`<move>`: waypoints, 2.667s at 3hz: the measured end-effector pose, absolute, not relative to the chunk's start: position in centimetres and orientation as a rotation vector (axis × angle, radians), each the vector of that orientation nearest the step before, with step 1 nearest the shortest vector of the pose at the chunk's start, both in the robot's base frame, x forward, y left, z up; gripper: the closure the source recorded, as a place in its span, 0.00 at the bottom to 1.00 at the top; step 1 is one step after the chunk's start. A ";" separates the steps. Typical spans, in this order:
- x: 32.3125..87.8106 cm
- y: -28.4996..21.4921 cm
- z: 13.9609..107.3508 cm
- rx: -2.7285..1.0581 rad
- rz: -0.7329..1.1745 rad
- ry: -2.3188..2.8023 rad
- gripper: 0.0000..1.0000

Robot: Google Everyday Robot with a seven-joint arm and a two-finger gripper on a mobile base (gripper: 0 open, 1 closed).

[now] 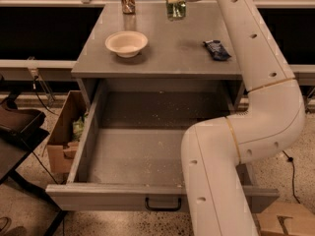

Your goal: Place green can into top drawer

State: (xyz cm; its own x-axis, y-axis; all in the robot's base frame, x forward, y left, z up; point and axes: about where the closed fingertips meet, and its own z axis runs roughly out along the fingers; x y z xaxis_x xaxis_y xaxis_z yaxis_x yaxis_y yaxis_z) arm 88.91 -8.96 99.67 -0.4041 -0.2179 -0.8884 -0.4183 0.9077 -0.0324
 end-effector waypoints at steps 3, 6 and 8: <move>84.7 -9.0 97.5 -0.429 0.231 2.156 1.00; 72.4 -13.5 94.6 -0.465 0.050 2.488 1.00; 67.4 -16.3 100.1 -0.476 -0.068 2.489 1.00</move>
Offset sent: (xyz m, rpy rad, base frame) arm -0.0304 -0.0075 -0.0051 -0.0203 0.0824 -0.0413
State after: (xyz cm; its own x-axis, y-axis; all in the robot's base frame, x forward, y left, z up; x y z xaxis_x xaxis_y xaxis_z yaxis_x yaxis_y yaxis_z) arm 67.43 -16.32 100.06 -0.7572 -0.3509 -0.5508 -0.3202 0.9345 -0.1553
